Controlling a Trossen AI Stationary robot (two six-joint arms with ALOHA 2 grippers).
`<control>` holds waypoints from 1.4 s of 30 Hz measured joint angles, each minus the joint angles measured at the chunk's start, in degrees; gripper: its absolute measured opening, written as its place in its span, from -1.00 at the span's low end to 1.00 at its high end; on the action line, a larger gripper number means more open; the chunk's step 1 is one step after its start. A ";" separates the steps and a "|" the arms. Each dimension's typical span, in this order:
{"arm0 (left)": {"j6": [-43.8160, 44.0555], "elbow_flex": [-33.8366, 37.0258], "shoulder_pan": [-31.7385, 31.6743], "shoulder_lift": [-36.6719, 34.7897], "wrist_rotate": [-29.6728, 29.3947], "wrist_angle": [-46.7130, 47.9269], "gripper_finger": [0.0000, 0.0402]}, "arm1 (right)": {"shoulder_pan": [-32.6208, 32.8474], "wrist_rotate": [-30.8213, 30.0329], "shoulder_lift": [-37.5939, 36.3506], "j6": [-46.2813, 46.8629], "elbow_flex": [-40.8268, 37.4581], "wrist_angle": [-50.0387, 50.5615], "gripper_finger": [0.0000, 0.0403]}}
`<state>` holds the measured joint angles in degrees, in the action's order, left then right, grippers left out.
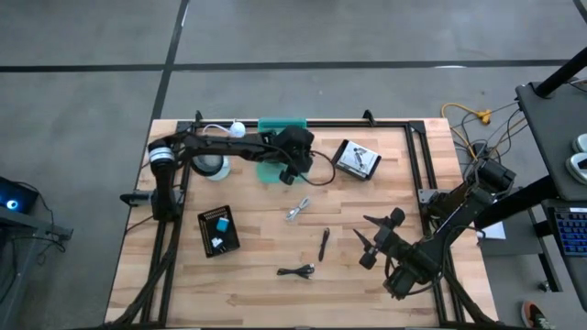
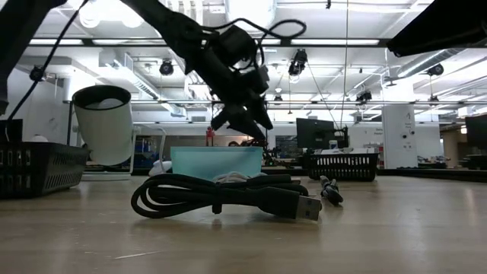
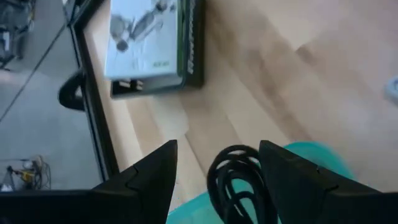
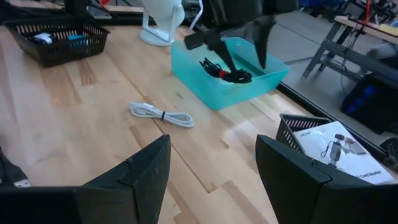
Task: Pick and place items into bin
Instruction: Put the top left black charger cable into the green bin
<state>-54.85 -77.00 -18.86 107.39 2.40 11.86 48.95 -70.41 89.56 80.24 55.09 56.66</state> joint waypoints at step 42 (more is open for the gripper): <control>-1.05 -0.25 -7.30 -0.67 -11.89 4.12 -0.68 | 0.00 0.04 0.00 -2.90 0.37 -0.01 0.09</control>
<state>-55.90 -77.25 -26.16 106.72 -9.50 15.98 48.95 -70.37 89.56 77.34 55.46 56.64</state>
